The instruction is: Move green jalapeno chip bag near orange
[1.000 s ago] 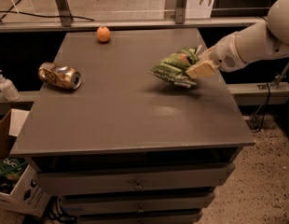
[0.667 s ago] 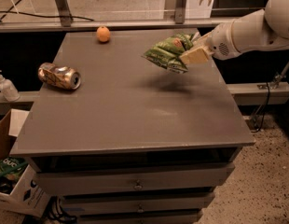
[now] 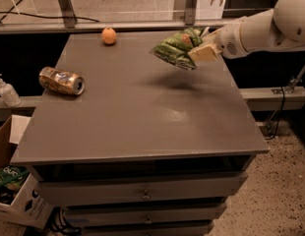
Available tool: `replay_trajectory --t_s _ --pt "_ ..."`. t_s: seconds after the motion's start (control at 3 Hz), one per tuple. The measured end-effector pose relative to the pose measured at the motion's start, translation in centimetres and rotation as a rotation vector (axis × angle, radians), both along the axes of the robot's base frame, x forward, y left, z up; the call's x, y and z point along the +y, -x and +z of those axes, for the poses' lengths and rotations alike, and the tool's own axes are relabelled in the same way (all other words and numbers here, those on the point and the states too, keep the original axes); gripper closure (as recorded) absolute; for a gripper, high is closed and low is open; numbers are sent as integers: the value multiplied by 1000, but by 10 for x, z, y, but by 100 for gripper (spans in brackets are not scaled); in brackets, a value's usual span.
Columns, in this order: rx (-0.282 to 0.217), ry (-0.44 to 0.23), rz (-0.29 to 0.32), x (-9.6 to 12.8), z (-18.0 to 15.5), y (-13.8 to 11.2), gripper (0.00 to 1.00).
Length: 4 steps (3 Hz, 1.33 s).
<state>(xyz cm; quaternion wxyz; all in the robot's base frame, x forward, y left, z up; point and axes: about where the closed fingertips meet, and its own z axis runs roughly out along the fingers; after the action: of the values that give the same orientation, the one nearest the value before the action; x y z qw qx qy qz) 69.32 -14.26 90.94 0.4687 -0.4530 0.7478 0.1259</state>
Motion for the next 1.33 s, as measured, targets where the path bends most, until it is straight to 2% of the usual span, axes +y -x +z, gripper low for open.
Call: replay_trajectory --t_s 0.33,0.67,1.0,1.33 --pt "-117 -10 -22 -3 10 -44 100" --pt "-195 -39 10 -4 14 -83 100" --pt "-212 -56 103 8 0 -111 100" --pt "-259 -65 98 -2 25 -118 100"
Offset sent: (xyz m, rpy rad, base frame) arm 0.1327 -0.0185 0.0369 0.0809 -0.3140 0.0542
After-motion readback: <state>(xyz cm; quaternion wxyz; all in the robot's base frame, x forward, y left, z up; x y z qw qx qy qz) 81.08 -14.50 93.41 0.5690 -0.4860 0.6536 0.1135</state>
